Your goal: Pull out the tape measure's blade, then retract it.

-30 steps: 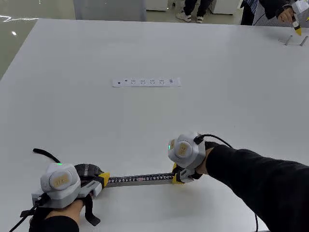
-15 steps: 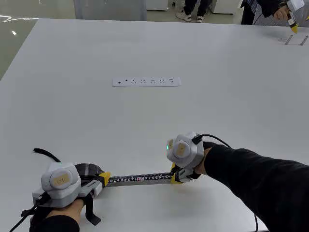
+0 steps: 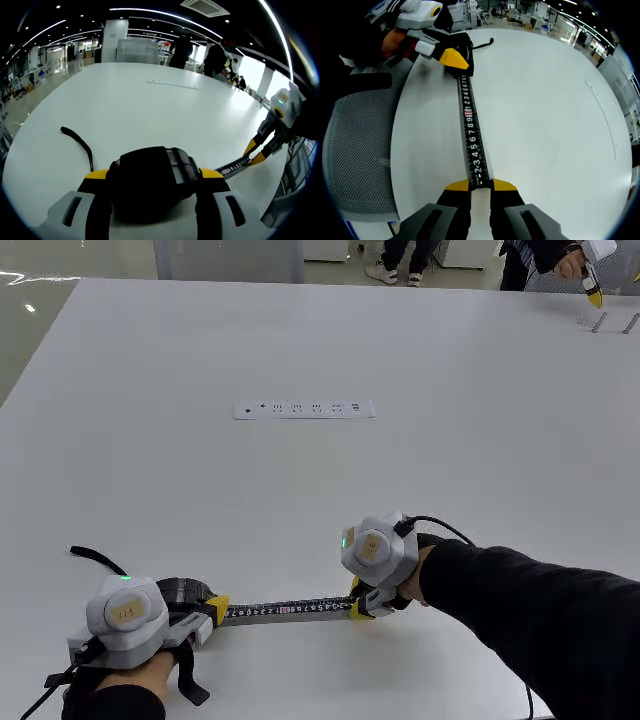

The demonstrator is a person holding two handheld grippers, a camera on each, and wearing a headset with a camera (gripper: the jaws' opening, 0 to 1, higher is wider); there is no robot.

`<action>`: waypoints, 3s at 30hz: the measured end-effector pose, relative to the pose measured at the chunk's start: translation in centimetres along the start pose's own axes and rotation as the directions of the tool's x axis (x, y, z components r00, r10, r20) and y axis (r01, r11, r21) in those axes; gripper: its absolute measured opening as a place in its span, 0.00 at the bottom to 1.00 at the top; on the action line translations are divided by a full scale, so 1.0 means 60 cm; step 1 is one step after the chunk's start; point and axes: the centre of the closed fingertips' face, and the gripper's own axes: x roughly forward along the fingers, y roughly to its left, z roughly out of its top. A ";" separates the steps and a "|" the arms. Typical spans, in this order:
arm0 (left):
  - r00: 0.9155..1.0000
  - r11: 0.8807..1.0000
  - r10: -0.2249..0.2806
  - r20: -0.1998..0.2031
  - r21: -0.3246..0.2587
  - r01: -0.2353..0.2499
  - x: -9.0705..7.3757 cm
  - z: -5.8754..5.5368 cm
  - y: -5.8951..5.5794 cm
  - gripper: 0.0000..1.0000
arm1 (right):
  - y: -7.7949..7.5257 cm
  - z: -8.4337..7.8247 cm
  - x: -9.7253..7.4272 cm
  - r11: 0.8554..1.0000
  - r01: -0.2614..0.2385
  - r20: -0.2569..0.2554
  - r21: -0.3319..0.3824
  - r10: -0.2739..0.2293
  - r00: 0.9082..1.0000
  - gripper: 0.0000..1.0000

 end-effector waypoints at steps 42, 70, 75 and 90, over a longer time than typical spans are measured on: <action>1.000 1.000 -0.004 0.000 -0.005 0.004 0.001 -0.001 0.000 0.64 | 0.003 0.021 0.008 1.000 0.006 0.020 -0.029 -0.005 1.000 0.10; 1.000 1.000 -0.005 -0.003 -0.007 0.005 0.000 -0.001 0.000 0.64 | 0.005 0.040 0.015 1.000 -0.007 0.031 -0.024 0.008 0.999 0.10; 1.000 1.000 -0.006 -0.003 -0.007 0.006 0.001 -0.001 0.000 0.64 | 0.006 0.043 0.015 1.000 -0.005 0.031 -0.025 0.006 1.000 0.10; 1.000 1.000 -0.006 -0.004 -0.008 0.006 0.001 -0.001 0.001 0.64 | 0.008 0.052 0.019 1.000 -0.008 0.032 -0.026 0.008 0.999 0.10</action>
